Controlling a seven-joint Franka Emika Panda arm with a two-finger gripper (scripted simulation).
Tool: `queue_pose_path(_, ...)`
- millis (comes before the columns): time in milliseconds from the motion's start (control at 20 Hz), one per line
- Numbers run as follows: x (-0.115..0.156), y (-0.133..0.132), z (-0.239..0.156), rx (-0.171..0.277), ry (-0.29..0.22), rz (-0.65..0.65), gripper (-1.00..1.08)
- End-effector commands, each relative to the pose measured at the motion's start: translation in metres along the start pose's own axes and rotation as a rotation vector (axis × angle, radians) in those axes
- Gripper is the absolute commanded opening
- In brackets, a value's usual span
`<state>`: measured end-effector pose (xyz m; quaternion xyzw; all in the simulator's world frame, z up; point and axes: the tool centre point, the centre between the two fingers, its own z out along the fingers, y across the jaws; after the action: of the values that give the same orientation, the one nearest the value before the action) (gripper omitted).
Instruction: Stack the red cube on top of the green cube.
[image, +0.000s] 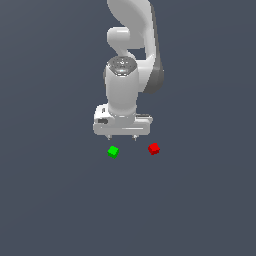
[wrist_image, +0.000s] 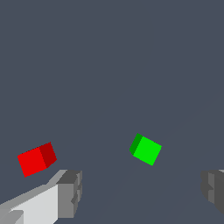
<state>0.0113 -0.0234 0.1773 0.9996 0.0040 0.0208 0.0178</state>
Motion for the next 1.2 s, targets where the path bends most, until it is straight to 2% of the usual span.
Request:
queue_pose_path(0, 0.0, 0.0, 0.0, 0.0, 0.0, 0.0, 1.0)
queue_pose_path(150, 0.0, -0.006, 0.004, 0.002, -0.001, -0.014, 1.0)
queue_pose_path(300, -0.002, -0.025, 0.016, 0.007, -0.005, -0.056, 1.0)
queue_pose_path(700, -0.024, -0.12, 0.075, 0.035, -0.025, -0.276, 1.0)
queue_pose_path(850, -0.034, -0.145, 0.09, 0.041, -0.031, -0.335, 1.0)
queue_pose_path(1000, -0.039, -0.158, 0.098, 0.044, -0.034, -0.367, 1.0)
queue_pose_path(1150, -0.04, -0.158, 0.098, 0.044, -0.035, -0.366, 1.0)
